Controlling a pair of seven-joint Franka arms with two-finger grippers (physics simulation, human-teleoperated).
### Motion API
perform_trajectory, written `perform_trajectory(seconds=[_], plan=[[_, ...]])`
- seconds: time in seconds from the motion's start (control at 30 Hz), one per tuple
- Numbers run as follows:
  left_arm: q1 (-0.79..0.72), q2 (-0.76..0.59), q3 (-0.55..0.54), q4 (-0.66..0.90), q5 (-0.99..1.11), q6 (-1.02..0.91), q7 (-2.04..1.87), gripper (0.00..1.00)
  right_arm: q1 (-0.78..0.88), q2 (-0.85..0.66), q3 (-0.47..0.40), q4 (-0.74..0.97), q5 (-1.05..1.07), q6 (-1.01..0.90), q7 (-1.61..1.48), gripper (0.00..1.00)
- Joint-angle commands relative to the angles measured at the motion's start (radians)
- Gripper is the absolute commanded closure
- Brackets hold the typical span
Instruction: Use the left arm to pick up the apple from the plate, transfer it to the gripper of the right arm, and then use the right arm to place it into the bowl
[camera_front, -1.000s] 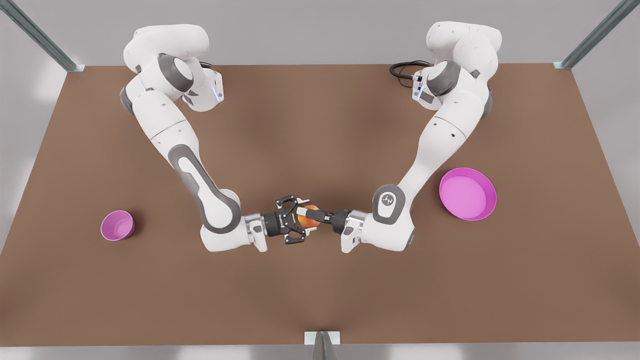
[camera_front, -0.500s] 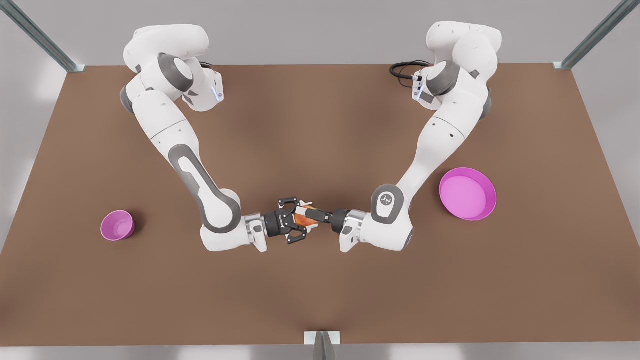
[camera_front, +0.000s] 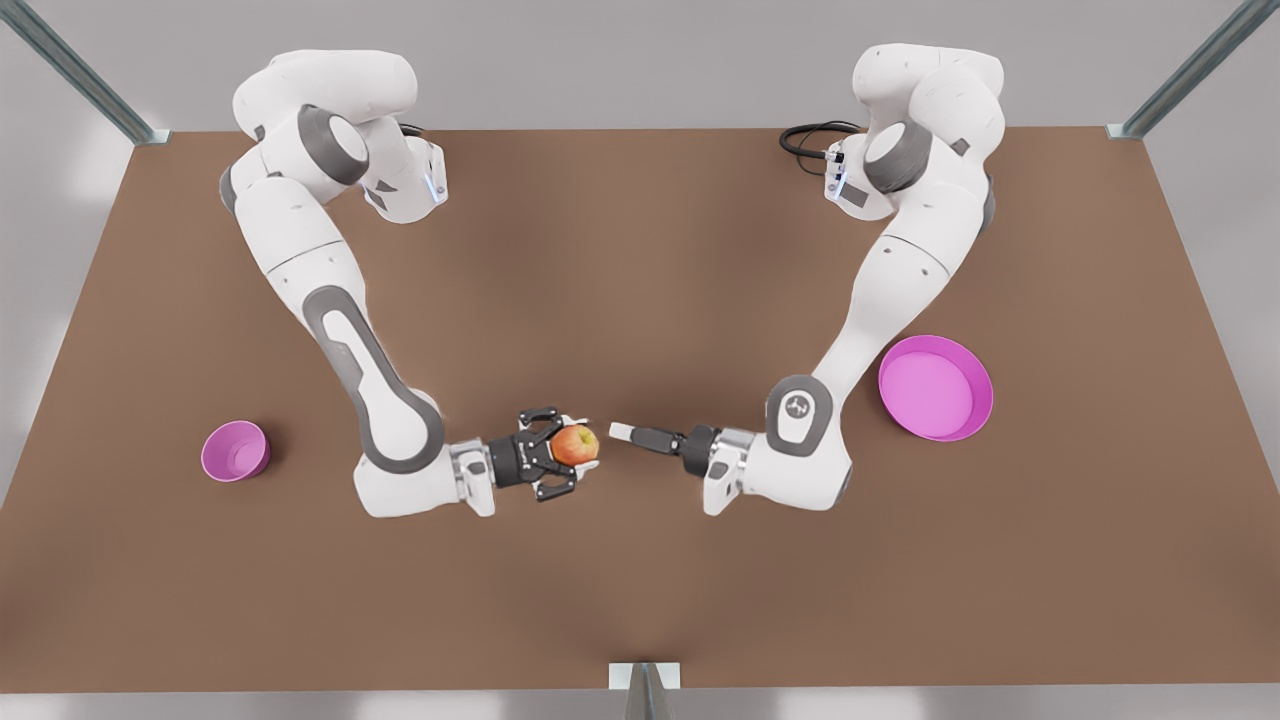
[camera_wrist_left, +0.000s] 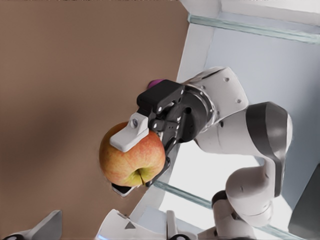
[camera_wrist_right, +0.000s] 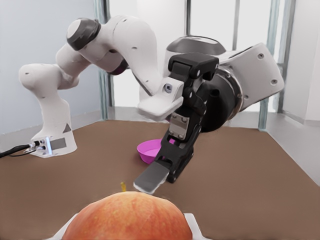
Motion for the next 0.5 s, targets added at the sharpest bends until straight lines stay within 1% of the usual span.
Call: perform_trajectory(seconds=[0.0, 0.03, 0.07, 0.1, 0.13, 0.17, 0.2, 0.23, 0.27, 0.3, 0.33, 0.37, 0.43, 0.47], plan=[[0.034, -0.017, -0.007, 0.001, 0.003, -0.094, -0.052, 0.0, -0.031, -0.014, 0.0, 0.007, -0.258, -0.069, 0.057, 0.55], [0.101, -0.067, 0.005, 0.001, 0.07, -0.196, -0.147, 0.0, -0.05, -0.043, -0.007, 0.007, -0.386, -0.081, 0.057, 0.55], [0.155, -0.073, 0.007, 0.001, 0.181, -0.314, -0.196, 0.0, -0.073, -0.054, -0.006, 0.005, -0.504, -0.106, 0.057, 0.55], [0.267, -0.116, 0.005, 0.014, 0.334, -0.52, -0.205, 0.0, -0.091, -0.078, -0.007, 0.007, -0.639, -0.119, 0.063, 0.55], [0.326, -0.148, -0.001, 0.015, 0.459, -0.6, -0.205, 0.0, -0.1, -0.089, -0.007, 0.007, -0.734, -0.119, 0.068, 0.55], [0.35, -0.242, -0.002, 0.013, 0.715, -0.696, -0.205, 0.0, -0.112, -0.114, -0.007, 0.002, -0.858, -0.126, 0.068, 0.55], [0.338, -0.299, -0.004, 0.013, 0.895, -0.764, -0.207, 0.0, -0.126, -0.123, -0.007, -0.001, -0.953, -0.135, 0.066, 0.55], [0.367, -0.35, 0.007, 0.016, 1.063, -0.825, -0.204, 0.0, -0.142, -0.14, -0.007, -0.006, -1.058, -0.153, 0.057, 0.54], [0.449, -0.359, -0.004, 0.016, 1.071, -0.833, -0.193, 0.0, -0.143, -0.16, -0.007, -0.01, -1.174, -0.169, 0.05, 0.54], [0.476, -0.386, 0.042, -0.024, 1.064, -0.807, -0.072, 0.0, -0.152, -0.166, -0.007, -0.01, -1.243, -0.17, 0.02, 0.54], [0.22, -0.67, 0.44, -0.364, 1.022, -0.587, 0.196, 0.0, -0.172, -0.164, -0.007, -0.012, -1.295, -0.164, -0.021, 0.54], [0.031, -0.859, 0.663, -0.63, 0.894, -0.395, 0.192, 0.0, -0.197, -0.164, -0.007, -0.023, -1.323, -0.15, -0.062, 0.54], [0.023, -0.85, 0.648, -0.536, 0.894, -0.489, 0.194, 0.0, -0.243, -0.173, -0.006, -0.044, -1.365, -0.115, -0.135, 0.53], [0.023, -0.85, 0.614, -0.516, 0.894, -0.541, 0.191, 0.0, -0.284, -0.216, -0.006, -0.12, -1.371, -0.046, -0.16, 0.53]])
